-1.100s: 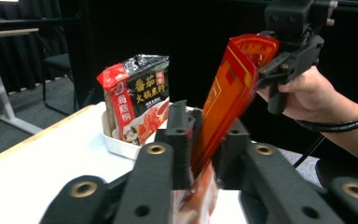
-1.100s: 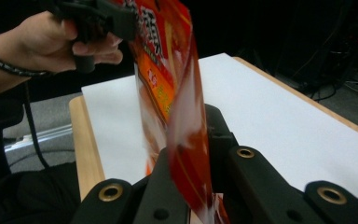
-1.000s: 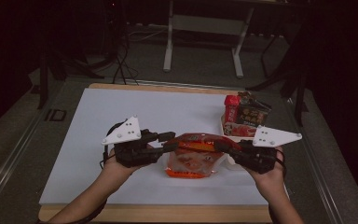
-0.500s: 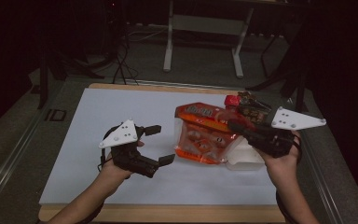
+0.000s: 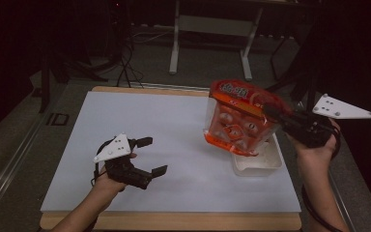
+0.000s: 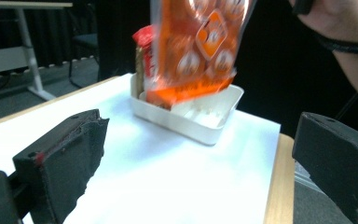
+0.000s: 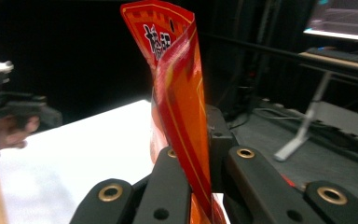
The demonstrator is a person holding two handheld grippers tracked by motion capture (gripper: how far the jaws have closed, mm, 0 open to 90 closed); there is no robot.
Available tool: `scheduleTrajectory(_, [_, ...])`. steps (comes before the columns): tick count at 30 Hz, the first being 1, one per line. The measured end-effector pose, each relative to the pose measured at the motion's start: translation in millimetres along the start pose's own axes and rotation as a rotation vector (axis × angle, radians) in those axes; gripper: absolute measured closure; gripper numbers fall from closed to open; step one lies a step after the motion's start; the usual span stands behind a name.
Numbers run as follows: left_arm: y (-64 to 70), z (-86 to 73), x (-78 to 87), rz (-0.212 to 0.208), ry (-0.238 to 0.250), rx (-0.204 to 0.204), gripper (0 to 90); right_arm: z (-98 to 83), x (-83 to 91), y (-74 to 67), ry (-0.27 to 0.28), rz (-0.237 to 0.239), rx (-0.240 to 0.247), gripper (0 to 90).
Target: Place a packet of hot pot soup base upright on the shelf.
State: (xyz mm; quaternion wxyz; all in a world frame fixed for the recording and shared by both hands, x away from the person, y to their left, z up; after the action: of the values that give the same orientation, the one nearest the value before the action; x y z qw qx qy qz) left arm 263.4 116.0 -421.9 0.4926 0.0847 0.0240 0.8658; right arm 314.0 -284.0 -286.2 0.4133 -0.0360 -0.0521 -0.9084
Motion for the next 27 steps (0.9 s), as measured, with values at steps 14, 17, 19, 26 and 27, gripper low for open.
scheduleTrajectory(14, [-16.0,-47.5,29.1,0.091,-0.045,0.103,2.4,-19.6,21.7,33.8,-0.026,-0.116,-0.014,90.0])
scheduleTrajectory(17, [-18.7,-54.8,35.6,0.100,-0.026,0.123,2.4,-26.4,29.7,43.6,-0.025,-0.110,-0.037,90.0])
scheduleTrajectory(19, [-18.7,-59.6,37.5,0.102,-0.019,0.126,2.1,-29.0,33.0,46.1,-0.027,-0.114,-0.039,90.0])
scheduleTrajectory(26, [-14.7,-75.4,34.3,0.098,-0.059,0.119,1.8,-38.4,34.7,50.2,-0.056,-0.117,-0.051,90.0])
scheduleTrajectory(27, [-13.0,-78.3,32.7,0.092,-0.068,0.117,1.8,-41.1,34.1,50.7,-0.064,-0.115,-0.056,90.0])
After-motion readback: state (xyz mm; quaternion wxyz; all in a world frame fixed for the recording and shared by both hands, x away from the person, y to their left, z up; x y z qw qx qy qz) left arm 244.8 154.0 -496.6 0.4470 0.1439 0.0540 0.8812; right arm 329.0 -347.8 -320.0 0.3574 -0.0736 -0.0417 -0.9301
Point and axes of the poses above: each handheld gripper's, and its own axes: x roughly backward along the jaws, z roughly out of its top, y roughly to its right, the point moved 3 cm from there along -x, roughly forward along the jaws, and after that the axes turned 6 degrees about y, right-handed, at the moved point
